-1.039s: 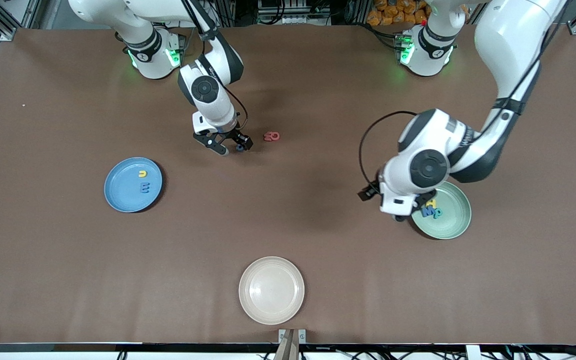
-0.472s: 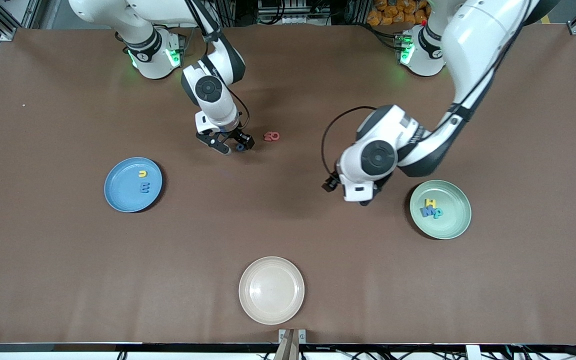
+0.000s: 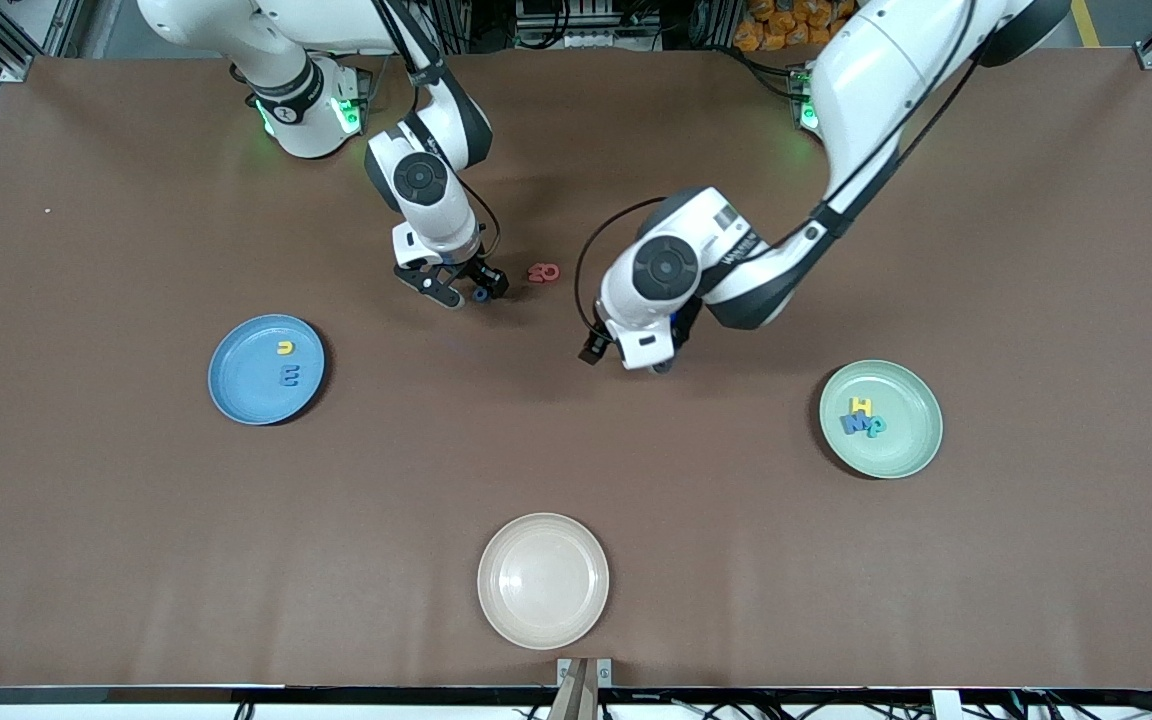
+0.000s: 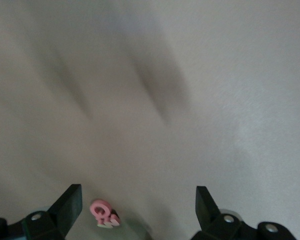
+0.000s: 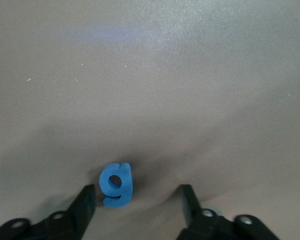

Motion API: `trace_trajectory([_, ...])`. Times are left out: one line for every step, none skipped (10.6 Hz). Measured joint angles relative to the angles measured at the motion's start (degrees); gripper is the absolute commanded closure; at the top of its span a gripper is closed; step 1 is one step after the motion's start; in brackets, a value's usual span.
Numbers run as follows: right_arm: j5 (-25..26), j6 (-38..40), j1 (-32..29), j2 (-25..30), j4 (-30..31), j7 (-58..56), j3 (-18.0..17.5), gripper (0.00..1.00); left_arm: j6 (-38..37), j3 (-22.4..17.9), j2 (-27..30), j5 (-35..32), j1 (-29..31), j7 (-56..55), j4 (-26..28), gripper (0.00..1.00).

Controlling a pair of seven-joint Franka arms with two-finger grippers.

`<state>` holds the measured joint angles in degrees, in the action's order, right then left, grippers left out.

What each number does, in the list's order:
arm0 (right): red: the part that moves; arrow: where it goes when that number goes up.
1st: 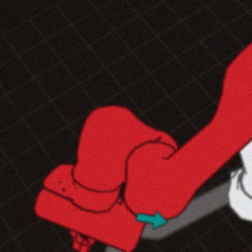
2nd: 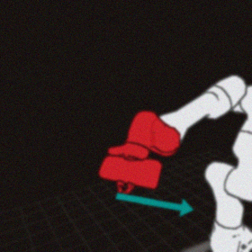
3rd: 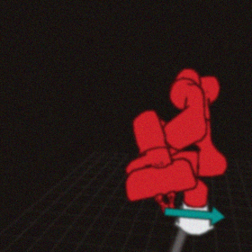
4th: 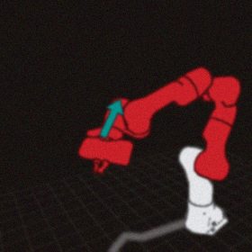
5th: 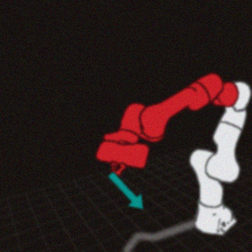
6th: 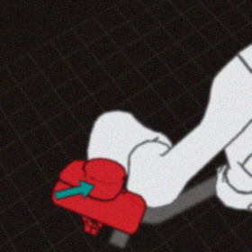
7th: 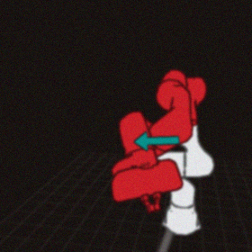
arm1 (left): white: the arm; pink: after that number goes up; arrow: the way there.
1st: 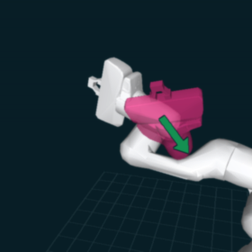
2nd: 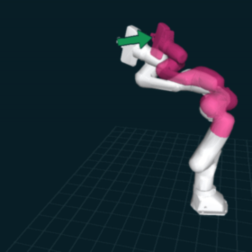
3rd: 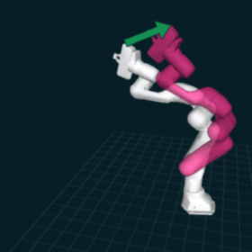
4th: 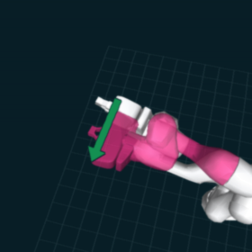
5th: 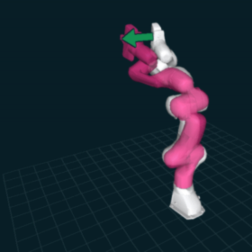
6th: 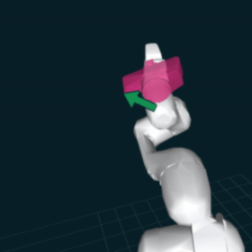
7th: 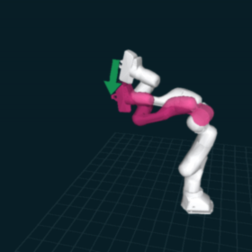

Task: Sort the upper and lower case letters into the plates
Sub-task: 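Grasp the blue g with the right gripper while the left gripper reaches the pink letters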

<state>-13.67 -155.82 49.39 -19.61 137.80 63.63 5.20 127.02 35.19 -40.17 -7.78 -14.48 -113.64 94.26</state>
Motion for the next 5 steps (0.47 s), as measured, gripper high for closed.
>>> trace_trajectory([0.00,-0.25,0.02,0.06,-0.07,0.00,0.00,0.44,1.45,-0.11,-0.08,-2.05,-1.36,-4.99,0.99,0.00])
trace_trajectory([0.00,-0.27,0.02,0.06,-0.07,0.00,0.00,0.52,2.07,-0.15,-0.21,-3.50,-2.61,-8.82,1.44,0.00])
trace_trajectory([0.00,-0.34,0.02,0.09,-0.08,0.00,0.00,0.61,2.62,-0.20,-0.31,-4.00,-3.58,-11.33,1.81,0.00])
trace_trajectory([0.00,-0.37,0.02,0.28,-0.13,0.00,0.00,0.66,3.67,-0.23,-0.45,-4.08,-4.40,-13.54,2.43,0.00])
trace_trajectory([0.00,-0.35,0.02,0.34,-0.13,0.01,0.00,0.73,5.16,-0.30,-0.56,-4.27,-5.12,-15.84,3.25,0.00])
